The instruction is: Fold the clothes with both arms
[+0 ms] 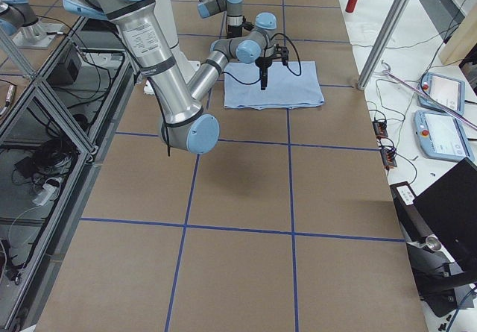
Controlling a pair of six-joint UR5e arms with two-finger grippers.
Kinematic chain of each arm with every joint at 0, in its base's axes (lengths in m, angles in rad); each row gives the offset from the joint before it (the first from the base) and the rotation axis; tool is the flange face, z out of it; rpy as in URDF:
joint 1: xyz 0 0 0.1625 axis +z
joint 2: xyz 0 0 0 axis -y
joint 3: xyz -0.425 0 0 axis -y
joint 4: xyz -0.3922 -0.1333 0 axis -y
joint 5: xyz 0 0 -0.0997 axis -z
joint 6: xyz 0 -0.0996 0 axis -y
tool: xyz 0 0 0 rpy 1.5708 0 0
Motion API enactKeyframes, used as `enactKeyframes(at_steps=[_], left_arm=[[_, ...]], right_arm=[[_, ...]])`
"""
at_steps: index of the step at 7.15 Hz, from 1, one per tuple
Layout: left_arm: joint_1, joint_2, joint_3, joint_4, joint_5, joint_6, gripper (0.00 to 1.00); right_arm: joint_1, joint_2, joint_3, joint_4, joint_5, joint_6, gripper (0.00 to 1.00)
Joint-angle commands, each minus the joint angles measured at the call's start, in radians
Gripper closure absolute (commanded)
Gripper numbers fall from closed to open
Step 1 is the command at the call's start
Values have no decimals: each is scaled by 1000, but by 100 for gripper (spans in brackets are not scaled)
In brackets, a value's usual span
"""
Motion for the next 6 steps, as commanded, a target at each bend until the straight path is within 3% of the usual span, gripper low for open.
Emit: enactKeyframes(at_steps=[1,6], left_arm=[[45,-2,-1,39,42,-31,6],[80,-8,34,67,65,-31,12]], right_arm=[[-16,-2,3,5,-2,28,0],[-19,0,-1,6,-3,29,0]])
